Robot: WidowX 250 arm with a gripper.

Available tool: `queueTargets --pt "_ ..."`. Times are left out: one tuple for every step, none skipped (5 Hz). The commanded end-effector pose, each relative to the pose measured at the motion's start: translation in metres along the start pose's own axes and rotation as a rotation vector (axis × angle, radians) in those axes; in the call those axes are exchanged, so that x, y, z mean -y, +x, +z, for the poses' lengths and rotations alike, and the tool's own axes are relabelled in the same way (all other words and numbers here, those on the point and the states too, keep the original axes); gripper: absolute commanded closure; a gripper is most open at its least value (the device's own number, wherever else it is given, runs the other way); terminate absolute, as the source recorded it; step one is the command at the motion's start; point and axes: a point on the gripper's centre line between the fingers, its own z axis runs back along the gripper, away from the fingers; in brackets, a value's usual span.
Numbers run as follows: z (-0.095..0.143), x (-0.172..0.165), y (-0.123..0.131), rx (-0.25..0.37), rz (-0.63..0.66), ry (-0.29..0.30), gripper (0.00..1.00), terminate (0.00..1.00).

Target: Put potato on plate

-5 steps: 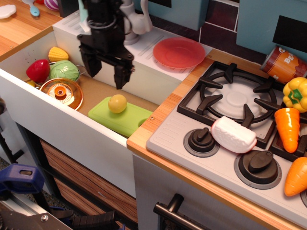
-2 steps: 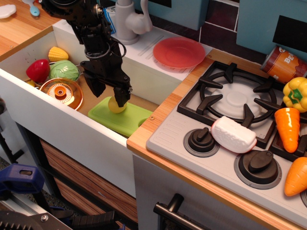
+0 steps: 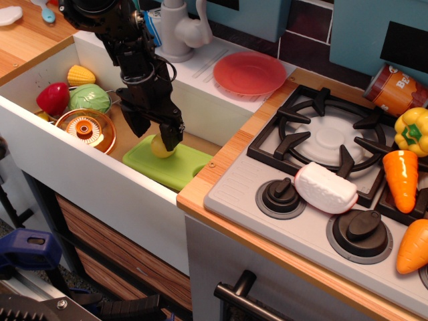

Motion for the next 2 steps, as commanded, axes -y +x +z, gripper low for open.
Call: queueTargets --pt "-0.0007 -0.0064 0.0077 0.043 -0.006 0.003 0.0 0.0" --pt "-0.0088 -0.0064 0.0096 0.047 0.018 -0.001 1.0 0.0"
